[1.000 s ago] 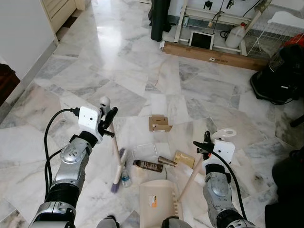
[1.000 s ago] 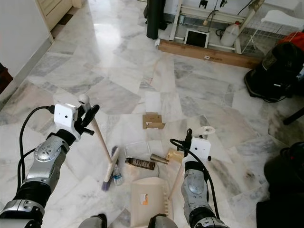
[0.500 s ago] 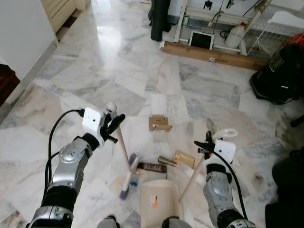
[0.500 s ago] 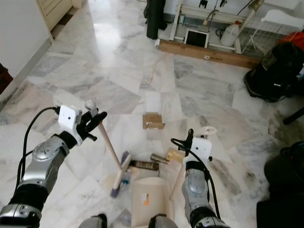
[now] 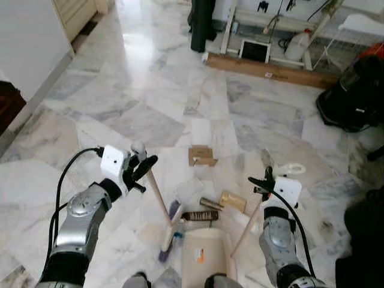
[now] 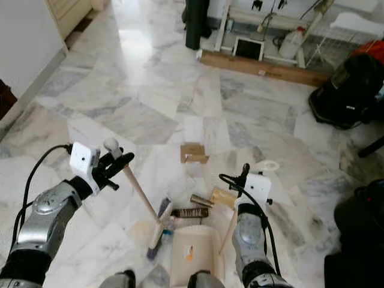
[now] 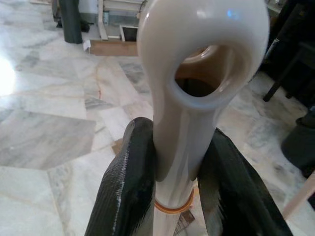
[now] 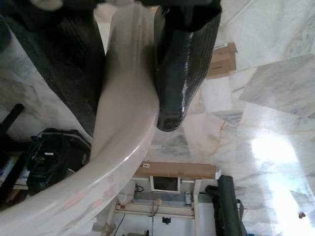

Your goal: Sweep floor

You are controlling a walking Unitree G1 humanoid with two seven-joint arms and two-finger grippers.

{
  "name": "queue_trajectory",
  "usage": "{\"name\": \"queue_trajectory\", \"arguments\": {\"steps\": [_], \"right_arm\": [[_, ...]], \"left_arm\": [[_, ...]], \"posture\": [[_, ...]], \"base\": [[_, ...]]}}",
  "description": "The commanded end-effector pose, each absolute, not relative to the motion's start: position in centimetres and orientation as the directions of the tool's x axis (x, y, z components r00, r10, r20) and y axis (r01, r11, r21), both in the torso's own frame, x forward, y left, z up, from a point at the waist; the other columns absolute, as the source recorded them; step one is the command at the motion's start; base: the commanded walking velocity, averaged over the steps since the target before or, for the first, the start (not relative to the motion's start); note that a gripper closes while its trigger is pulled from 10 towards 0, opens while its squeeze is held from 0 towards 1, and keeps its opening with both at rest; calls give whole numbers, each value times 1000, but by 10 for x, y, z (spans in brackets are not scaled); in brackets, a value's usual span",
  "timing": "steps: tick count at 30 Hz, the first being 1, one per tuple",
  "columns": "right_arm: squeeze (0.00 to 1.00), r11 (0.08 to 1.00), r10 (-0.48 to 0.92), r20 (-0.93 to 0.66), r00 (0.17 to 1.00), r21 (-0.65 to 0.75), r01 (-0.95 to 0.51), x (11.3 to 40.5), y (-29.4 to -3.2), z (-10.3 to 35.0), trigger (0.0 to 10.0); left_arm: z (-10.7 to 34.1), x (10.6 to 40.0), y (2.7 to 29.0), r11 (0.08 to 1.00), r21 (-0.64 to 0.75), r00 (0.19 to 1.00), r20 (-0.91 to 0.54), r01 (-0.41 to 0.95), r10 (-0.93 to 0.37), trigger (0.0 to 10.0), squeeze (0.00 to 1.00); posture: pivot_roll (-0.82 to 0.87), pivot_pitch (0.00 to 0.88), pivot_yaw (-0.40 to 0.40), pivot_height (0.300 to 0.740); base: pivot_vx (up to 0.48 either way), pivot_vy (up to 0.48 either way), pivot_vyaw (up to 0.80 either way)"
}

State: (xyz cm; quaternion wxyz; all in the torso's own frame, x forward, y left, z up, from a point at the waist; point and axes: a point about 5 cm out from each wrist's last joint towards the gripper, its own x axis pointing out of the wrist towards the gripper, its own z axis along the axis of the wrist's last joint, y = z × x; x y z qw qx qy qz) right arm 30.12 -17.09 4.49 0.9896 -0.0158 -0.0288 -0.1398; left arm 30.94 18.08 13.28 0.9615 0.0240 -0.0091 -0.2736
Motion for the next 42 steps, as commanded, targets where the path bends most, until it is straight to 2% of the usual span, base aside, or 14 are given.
{"name": "queue_trajectory", "arguments": {"steps": [1, 9, 20, 29, 32, 33, 36, 37, 42], "right_arm": [[0, 952, -299, 20, 954, -68, 299, 295, -177, 36, 10000], [0, 945, -318, 19, 948, -79, 319, 296, -179, 37, 10000], [0, 939, -333, 15, 943, -84, 333, 298, -179, 37, 10000], [0, 937, -340, 10, 940, -79, 340, 298, -177, 37, 10000], [0, 937, -342, 7, 940, -76, 342, 298, -176, 37, 10000], [0, 937, -342, 6, 940, -76, 342, 298, -176, 37, 10000], [0, 937, -343, 3, 939, -76, 342, 297, -176, 36, 10000], [0, 937, -343, 3, 939, -76, 342, 297, -176, 36, 10000], [0, 935, -346, -2, 938, -79, 345, 296, -178, 34, 10000]], "left_arm": [[124, 303, 174, 822, -7, 821, -41, 570, -570, 10000, 0], [130, 298, 171, 795, -55, 793, -57, 604, -606, 10000, 0], [145, 289, 163, 709, -166, 711, -56, 686, -701, 10000, 0], [158, 287, 159, 666, -238, 685, -5, 707, -729, 10000, 0], [164, 291, 162, 698, -219, 718, 17, 682, -696, 10000, 0], [170, 297, 169, 755, -177, 772, 51, 631, -633, 10000, 0], [183, 308, 183, 848, -122, 855, 129, 516, -502, 10000, 0], [183, 308, 183, 848, -122, 855, 129, 516, -502, 10000, 0], [211, 312, 209, 957, 18, 921, 267, 290, -285, 10000, 0]], "posture": [[287, 218, -94, 740], [292, 214, -93, 740], [303, 209, -88, 740], [311, 206, -86, 740], [311, 205, -85, 740], [310, 206, -83, 740], [312, 206, -83, 740], [312, 206, -83, 740], [310, 205, -81, 740]], "base": [[0, 0, 0], [0, 0, 0], [0, 0, 0], [0, 0, 0], [0, 0, 0], [0, 0, 0], [0, 0, 0], [0, 0, 0], [0, 0, 0]]}}
